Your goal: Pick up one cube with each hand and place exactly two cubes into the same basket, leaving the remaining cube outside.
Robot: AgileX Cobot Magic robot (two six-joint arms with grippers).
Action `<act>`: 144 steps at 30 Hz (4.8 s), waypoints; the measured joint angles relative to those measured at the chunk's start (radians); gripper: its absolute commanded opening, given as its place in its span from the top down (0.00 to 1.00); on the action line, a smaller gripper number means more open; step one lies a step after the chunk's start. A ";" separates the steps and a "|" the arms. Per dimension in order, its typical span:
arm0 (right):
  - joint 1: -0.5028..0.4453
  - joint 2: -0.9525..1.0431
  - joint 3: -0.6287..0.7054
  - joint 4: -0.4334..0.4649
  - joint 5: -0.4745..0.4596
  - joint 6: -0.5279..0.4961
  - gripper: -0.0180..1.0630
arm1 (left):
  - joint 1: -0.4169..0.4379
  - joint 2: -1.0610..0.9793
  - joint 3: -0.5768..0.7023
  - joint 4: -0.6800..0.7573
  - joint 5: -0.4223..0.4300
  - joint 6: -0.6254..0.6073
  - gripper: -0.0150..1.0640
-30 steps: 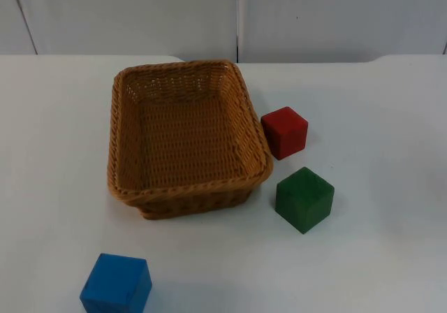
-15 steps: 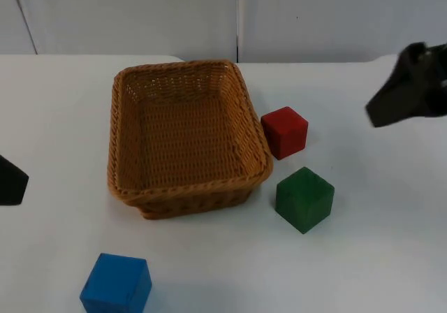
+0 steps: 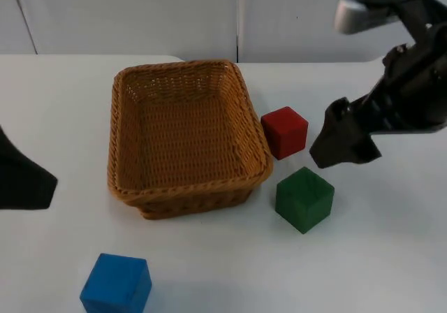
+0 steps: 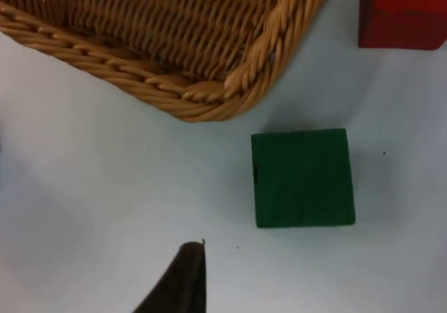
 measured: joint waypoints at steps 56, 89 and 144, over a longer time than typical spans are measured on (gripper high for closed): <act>0.047 0.412 -0.130 -0.004 -0.216 -0.105 0.01 | -0.269 0.811 -0.002 0.067 -0.531 -0.184 0.01; 0.047 0.392 -0.130 0.002 -0.162 -0.107 0.98 | -0.269 0.827 -0.003 0.005 -0.535 -0.184 0.99; 0.047 -0.067 -0.130 -0.004 -0.024 -0.107 0.98 | -0.269 0.168 -0.001 -0.022 -0.342 -0.184 0.99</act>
